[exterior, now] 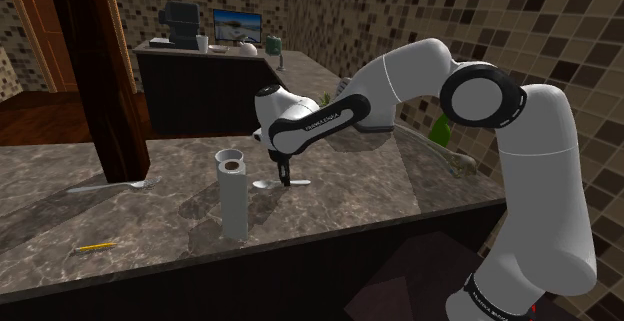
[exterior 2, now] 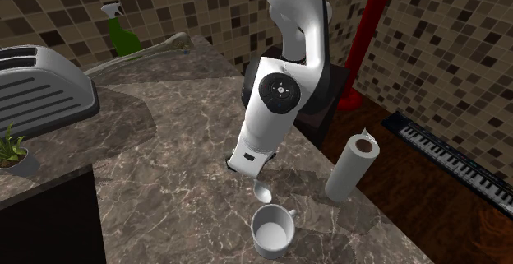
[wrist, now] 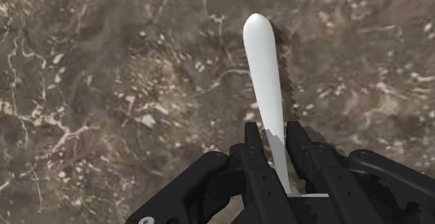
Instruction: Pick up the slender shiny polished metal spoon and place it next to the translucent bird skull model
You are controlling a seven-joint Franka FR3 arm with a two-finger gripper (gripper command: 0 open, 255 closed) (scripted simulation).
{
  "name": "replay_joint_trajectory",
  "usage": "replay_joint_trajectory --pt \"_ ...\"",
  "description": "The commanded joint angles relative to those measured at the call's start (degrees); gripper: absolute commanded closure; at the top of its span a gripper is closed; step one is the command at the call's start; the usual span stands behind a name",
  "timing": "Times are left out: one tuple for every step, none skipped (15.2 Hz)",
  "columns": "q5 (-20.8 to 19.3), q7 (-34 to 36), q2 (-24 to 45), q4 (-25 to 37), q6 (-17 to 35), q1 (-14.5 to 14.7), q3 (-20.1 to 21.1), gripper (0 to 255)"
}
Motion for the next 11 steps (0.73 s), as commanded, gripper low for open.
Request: replay_joint_trajectory --pt "0.00 0.00 0.00 0.00 0.00 0.00 0.00 255" --pt "0.00 0.00 0.00 -0.01 0.01 0.00 0.00 255" --pt "0.13 -0.18 -0.41 0.16 -0.54 -0.02 0.06 255" --pt "0.26 -0.35 -0.81 0.34 -1.10 -0.05 0.12 255" --pt "0.39 -0.53 -1.19 0.54 -1.66 -0.06 0.18 255" --pt "0.51 -0.70 -1.55 0.78 -2.24 -0.08 0.23 255" --pt "0.64 -0.88 -1.92 1.01 -2.81 -0.09 0.28 255" --pt "0.76 -1.05 -2.28 1.25 -3.39 -0.11 0.33 255" --pt "0.88 -1.23 -2.63 1.51 -3.97 -0.12 0.38 255" --pt "0.99 -1.40 -2.97 1.79 -4.56 -0.13 0.43 255" --pt "1.11 -1.57 -3.29 2.07 -5.16 -0.14 0.47 255"
